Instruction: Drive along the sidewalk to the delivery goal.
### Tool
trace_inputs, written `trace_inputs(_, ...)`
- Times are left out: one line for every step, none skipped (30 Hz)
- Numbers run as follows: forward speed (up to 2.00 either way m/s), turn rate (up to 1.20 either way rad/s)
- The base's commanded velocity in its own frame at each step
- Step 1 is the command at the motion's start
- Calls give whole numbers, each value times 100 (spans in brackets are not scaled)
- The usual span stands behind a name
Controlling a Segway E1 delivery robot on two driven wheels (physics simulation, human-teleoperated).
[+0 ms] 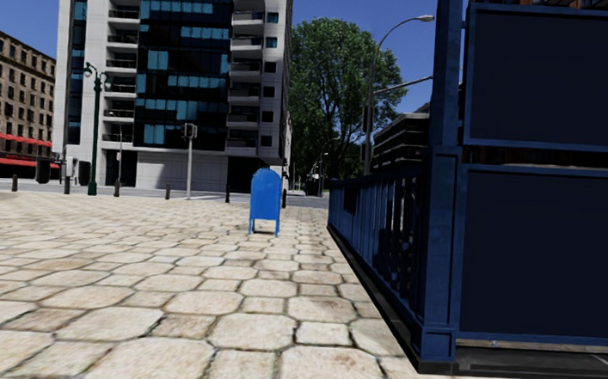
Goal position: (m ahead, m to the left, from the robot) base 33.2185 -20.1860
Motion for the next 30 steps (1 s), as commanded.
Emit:
trace_inputs(200,0)
trace_inputs(200,0)
trace_inputs(200,0)
trace_inputs(200,0)
trace_inputs(200,0)
trace_inputs(200,0)
trace_inputs(200,0)
trace_inputs(200,0)
trace_inputs(200,0)
trace_inputs(200,0)
trace_inputs(200,0)
trace_inputs(200,0)
trace_inputs(200,0)
trace_inputs(200,0)
trace_inputs(200,0)
trace_inputs(200,0)
trace_inputs(200,0)
trace_inputs(200,0)
trace_inputs(200,0)
trace_inputs(200,0)
trace_inputs(200,0)
trace_inputs(200,0)
trace_inputs(200,0)
trace_inputs(200,0)
trace_inputs(200,0)
trace_inputs(200,0)
trace_inputs(200,0)
trace_inputs(200,0)
trace_inputs(200,0)
trace_inputs(200,0)
